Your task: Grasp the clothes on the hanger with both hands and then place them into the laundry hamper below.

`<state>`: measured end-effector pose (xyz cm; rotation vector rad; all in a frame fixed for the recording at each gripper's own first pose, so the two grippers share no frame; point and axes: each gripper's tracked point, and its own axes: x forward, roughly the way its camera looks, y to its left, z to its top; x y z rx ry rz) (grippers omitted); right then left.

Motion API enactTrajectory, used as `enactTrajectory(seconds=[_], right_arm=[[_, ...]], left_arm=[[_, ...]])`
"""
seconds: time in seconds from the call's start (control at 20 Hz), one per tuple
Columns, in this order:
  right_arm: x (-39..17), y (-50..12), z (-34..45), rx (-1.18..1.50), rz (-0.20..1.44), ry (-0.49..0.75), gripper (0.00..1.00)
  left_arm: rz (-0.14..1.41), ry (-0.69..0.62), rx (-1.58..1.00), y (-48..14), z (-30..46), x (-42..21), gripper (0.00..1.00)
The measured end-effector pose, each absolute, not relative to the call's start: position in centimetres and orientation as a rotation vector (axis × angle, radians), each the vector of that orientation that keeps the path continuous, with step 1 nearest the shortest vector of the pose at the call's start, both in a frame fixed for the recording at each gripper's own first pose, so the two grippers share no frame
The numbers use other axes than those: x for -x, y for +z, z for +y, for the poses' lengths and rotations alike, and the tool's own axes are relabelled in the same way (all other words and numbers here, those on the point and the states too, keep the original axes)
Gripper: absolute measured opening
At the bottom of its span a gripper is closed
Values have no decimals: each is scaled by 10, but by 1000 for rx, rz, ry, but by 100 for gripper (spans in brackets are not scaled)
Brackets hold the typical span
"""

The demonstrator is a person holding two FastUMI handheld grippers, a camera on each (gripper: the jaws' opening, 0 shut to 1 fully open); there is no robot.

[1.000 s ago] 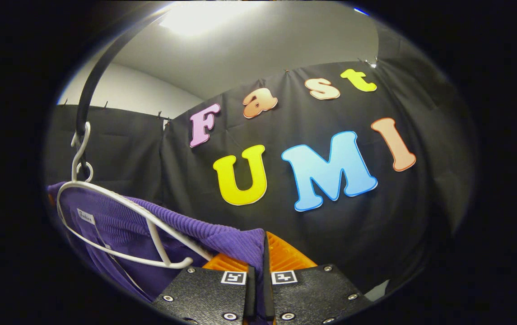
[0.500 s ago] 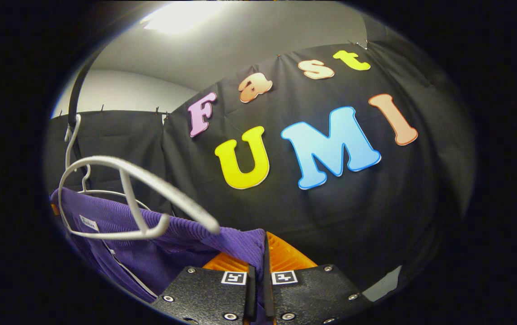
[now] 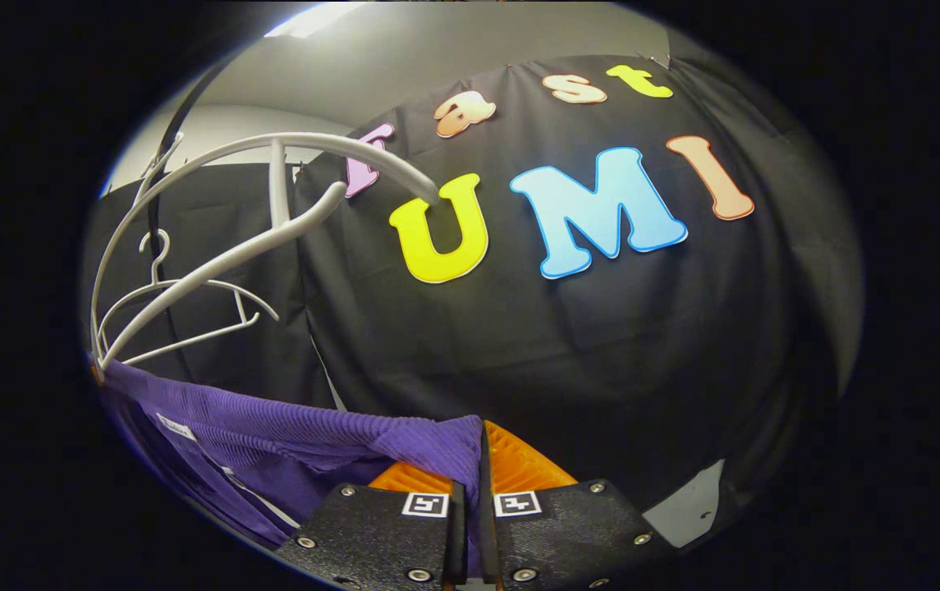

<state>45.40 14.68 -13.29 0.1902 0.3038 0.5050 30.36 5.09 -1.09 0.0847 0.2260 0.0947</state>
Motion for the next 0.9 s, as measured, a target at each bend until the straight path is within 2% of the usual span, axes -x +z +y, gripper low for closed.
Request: enactTrajectory(seconds=[0.3, 0.35, 0.4, 0.6, 0.65, 0.7, 0.75, 0.85, 0.9], right_arm=[[-405, -121, 136, -148, 284, 501, 6], [-395, -116, 133, -146, 279, 496, 6], [-385, -111, 131, -144, 273, 492, 6], [-341, -82, 133, -143, 233, 495, 6], [-329, -72, 133, -142, 219, 497, 6], [-317, -62, 135, -142, 204, 501, 6], [-305, -55, 137, -141, 190, 504, 6], [-282, -38, 140, -135, 163, 514, 6], [-271, -31, 142, -131, 150, 518, 6]], left_arm=[[231, 80, -54, -27, 47, -264, 4], [229, 66, -45, -28, 44, -253, 8], [230, 54, -40, -29, 41, -243, 3], [205, 0, -6, -26, 24, -224, 4], [199, -15, 8, -23, 18, -218, 8], [193, -30, 20, -21, 15, -215, 0], [187, -45, 31, -19, 12, -211, 0], [174, -72, 41, -13, 8, -198, 8], [168, -85, 48, -10, 6, -193, 8]])
